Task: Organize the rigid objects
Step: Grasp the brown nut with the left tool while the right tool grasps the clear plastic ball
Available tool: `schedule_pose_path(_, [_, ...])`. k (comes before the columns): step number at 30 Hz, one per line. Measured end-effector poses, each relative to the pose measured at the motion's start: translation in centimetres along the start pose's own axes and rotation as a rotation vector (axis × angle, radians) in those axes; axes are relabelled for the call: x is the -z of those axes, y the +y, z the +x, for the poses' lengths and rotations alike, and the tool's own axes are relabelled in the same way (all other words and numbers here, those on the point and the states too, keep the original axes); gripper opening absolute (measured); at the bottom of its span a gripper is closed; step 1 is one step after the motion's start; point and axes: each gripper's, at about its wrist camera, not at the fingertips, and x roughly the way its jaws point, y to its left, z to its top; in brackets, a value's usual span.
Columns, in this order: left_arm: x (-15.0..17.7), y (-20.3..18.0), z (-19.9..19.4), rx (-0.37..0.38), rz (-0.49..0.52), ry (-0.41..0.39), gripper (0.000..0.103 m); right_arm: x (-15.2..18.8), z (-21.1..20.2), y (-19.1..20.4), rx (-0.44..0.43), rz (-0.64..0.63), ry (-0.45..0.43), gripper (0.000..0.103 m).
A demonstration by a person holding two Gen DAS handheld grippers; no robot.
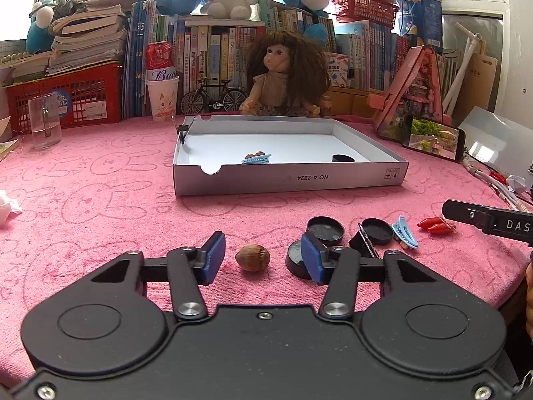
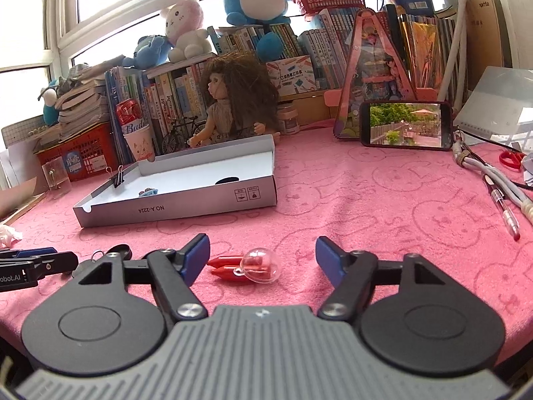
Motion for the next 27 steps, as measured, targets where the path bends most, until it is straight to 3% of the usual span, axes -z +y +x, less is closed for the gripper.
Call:
schedule_pose_path(8, [-0.1, 0.6, -0.5, 0.002, -0.041, -0.029, 0.039, 0.3, 0.2, -0.2, 0.008, 0.015, 0.016, 0.053])
schedule_pose_path(15, [0.2, 0.8, 0.3, -0.006, -0.063, 0.015, 0.031, 0.3, 0.7, -0.1, 0.003, 0.02, 0.035, 0.039])
schedule_pose_path(17, [0.3, 0.9, 0.6, 0.002, -0.067, 0.042, 0.021, 0.3, 0.7, 0.1, 0.001, 0.016, 0.032, 0.033])
schedule_pose_path(27, [0.1, 0.6, 0.3, -0.011, -0.051, 0.018, 0.02, -0.1, 0.4, 0.3, 0.022, 0.0, 0.012, 0.033])
